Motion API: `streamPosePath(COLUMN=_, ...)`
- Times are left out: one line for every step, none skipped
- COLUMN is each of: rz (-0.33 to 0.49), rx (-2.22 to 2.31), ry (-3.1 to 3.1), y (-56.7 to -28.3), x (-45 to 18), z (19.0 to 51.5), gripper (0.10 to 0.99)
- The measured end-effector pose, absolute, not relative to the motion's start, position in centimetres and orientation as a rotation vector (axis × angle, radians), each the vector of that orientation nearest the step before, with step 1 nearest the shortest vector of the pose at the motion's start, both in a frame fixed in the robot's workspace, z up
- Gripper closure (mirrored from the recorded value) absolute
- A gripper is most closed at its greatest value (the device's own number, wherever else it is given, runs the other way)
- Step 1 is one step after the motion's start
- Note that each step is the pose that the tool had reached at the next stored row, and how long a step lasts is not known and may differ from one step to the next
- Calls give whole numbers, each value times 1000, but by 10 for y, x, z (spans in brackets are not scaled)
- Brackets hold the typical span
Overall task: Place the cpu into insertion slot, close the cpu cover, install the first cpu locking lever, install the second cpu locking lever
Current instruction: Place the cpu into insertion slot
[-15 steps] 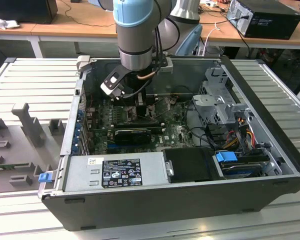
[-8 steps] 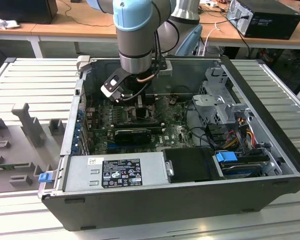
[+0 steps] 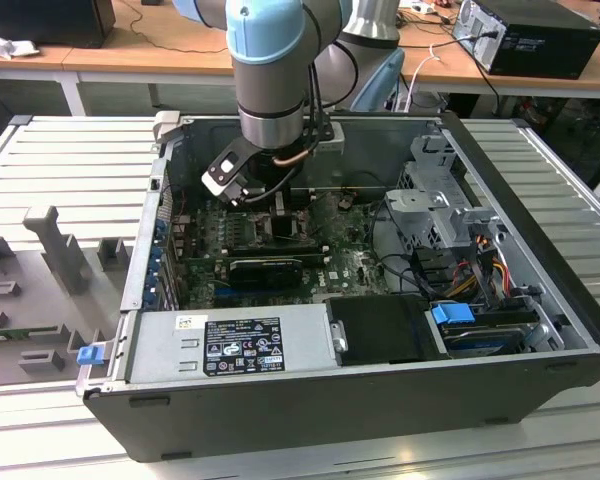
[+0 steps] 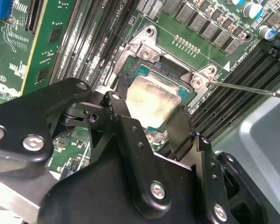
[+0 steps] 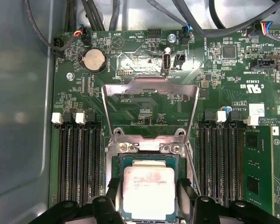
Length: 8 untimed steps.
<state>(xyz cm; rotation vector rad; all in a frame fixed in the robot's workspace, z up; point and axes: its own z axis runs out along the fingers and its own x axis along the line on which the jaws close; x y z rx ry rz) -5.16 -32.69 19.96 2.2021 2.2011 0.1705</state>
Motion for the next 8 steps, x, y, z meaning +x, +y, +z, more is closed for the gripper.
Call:
streamPosePath(rz=170, rx=2202, ry=2201, y=-327, x=-52, z=200, gripper=486)
streamPosePath(rz=170, rx=2202, ry=2201, y=-327, x=-52, z=202, gripper=486)
streamPosePath(rz=170, rx=2202, ry=2201, y=-327, x=-52, z=203, gripper=486)
streamPosePath(rz=170, rx=2202, ry=2201, y=-327, x=-52, z=205, gripper=486)
streamPosePath(rz=171, rx=2202, ry=2201, y=-327, x=-52, z=208, gripper=486)
streamPosePath(rz=170, rx=2202, ry=2201, y=-327, x=-52, z=210, gripper=486)
streamPosePath(rz=170, rx=2202, ry=2201, y=-327, x=-52, z=213, gripper=502)
streamPosePath(rz=170, rx=2202, ry=2201, y=-327, x=-52, z=214, gripper=569)
